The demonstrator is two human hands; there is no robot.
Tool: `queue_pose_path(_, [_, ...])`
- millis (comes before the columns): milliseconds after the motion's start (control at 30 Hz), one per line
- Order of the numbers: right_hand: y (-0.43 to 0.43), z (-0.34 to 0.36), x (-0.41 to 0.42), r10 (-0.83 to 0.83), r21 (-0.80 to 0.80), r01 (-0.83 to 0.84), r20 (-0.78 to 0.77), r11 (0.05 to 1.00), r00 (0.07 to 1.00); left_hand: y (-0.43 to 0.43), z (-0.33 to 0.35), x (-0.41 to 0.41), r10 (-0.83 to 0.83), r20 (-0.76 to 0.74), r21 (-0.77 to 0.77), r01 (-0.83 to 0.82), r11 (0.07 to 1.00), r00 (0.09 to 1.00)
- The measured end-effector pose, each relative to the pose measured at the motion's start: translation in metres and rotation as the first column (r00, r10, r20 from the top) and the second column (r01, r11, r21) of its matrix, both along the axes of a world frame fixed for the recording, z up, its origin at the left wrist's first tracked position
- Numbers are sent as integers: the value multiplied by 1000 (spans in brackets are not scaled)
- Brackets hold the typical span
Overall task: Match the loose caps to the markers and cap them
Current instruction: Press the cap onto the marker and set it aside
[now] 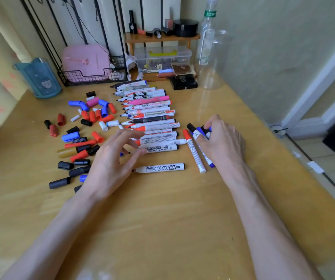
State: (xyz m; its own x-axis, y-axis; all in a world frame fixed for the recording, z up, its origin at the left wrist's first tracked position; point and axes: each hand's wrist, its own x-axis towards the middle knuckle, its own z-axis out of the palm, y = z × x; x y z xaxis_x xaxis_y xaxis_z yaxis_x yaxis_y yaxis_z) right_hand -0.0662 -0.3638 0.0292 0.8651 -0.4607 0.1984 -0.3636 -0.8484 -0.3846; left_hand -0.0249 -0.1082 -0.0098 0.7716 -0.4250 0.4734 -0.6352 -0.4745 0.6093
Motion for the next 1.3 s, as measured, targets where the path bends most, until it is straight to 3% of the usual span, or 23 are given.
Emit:
queue_pose_path(500, [-3,-12,6,-18,10,18,7,1000,1000,29,6,1,68,-36,-16,-68,998,997])
queue_pose_path(1300, [-9,-21,12,37,-17,-36,72,999,997,30,-2,3,29,-50,15,-28,999,998])
